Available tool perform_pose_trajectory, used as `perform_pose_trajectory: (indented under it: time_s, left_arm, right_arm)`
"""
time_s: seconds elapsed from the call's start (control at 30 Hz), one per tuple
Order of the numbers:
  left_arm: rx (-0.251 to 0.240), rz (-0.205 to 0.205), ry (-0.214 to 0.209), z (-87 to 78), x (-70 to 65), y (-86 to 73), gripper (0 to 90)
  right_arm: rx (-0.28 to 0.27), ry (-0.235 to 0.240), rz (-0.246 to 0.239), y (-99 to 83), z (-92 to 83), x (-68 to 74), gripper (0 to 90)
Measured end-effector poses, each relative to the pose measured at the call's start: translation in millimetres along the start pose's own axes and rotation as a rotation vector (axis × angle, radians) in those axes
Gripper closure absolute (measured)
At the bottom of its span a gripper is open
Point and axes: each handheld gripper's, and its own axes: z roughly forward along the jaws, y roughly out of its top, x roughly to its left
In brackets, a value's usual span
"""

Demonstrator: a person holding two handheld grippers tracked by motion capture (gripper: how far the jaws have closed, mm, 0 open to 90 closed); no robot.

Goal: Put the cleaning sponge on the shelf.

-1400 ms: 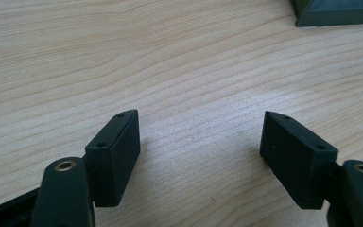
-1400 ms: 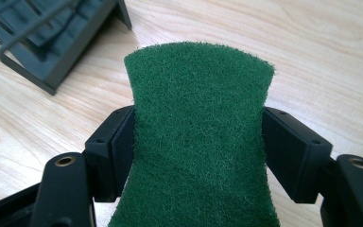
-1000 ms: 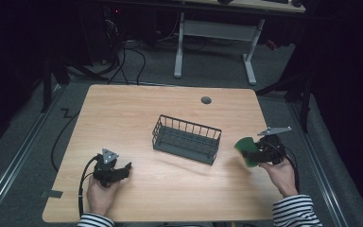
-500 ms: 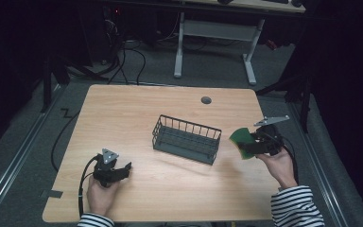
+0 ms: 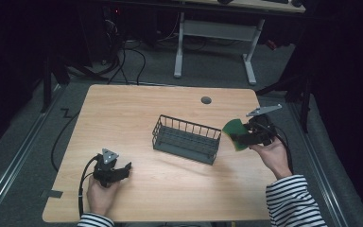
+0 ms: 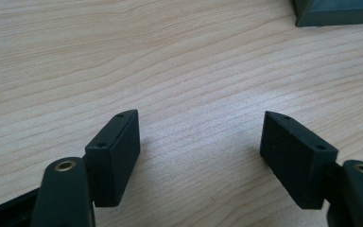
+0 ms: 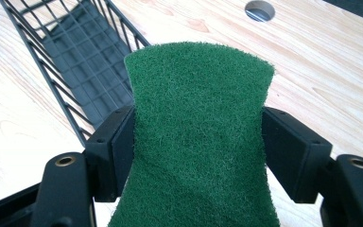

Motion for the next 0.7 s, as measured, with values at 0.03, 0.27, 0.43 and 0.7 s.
perform_pose_trajectory:
  time_s: [0.03, 0.27, 0.43, 0.7]
  left_arm:
    - [0.000, 0.000, 0.000, 0.0, 0.0, 0.0, 30.0]
    - [0.000, 0.000, 0.000, 0.0, 0.0, 0.0, 30.0]
    - [0.000, 0.000, 0.000, 0.0, 0.0, 0.0, 30.0]
    - [0.000, 0.000, 0.000, 0.0, 0.0, 0.0, 30.0]
  right_arm:
    - [0.000, 0.000, -0.003, 1.6, 0.3, 0.5, 31.1]
    - [-0.004, 0.015, -0.021, 15.8, 5.2, 4.3, 31.0]
    - [-0.001, 0.020, -0.037, 26.4, 9.7, 9.3, 31.1]
    - [0.005, 0.028, -0.071, 44.3, 21.0, 19.0, 31.1]
